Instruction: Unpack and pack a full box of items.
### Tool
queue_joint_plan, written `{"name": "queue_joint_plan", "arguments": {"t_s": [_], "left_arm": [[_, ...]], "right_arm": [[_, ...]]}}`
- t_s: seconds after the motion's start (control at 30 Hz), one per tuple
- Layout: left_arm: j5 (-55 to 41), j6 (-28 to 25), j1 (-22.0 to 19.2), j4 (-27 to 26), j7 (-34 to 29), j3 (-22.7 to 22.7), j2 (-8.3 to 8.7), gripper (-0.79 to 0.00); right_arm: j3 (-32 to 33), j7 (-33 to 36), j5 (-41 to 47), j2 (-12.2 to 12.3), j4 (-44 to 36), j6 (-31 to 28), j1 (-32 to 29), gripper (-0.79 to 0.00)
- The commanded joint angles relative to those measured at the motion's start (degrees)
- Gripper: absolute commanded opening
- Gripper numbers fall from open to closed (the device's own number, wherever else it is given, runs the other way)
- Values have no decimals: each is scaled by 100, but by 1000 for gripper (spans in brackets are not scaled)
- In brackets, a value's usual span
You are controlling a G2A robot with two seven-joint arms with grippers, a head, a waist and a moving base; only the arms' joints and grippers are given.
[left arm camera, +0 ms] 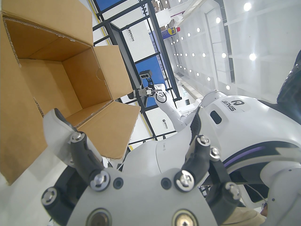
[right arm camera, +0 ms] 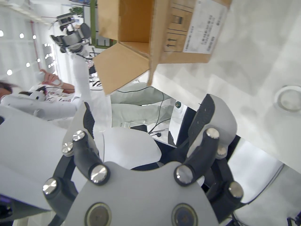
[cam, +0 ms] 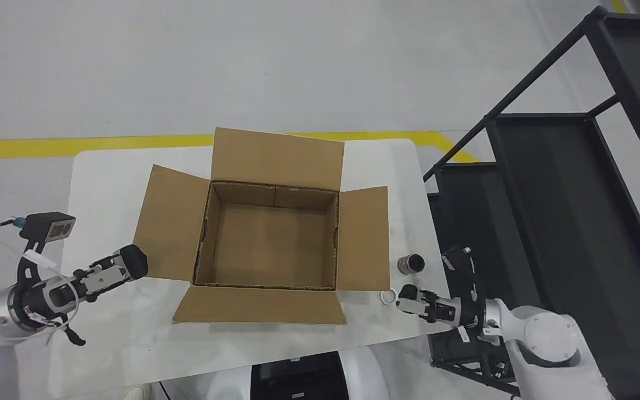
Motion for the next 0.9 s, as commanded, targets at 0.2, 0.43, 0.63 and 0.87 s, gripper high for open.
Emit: {"name": "queue_joint_plan", "arguments": {"t_s": [0.2, 0.43, 0.63, 0.87], "left_arm": [[0, 0, 0, 0, 0, 0, 0, 0], [0, 0, 0, 0, 0, 0, 0, 0], [0, 0, 0, 0, 0, 0, 0, 0], [0, 0, 0, 0, 0, 0, 0, 0]], "right_arm": [[204, -89, 290, 87, -19, 240, 86, 0], [-32, -1160, -1331, 114, -335, 1440, 9, 0], [-461, -1512, -2302, 141, -144, 1734, -6, 0], [-770, -1906, -3228, 172, -34, 2055, -51, 0]]}}
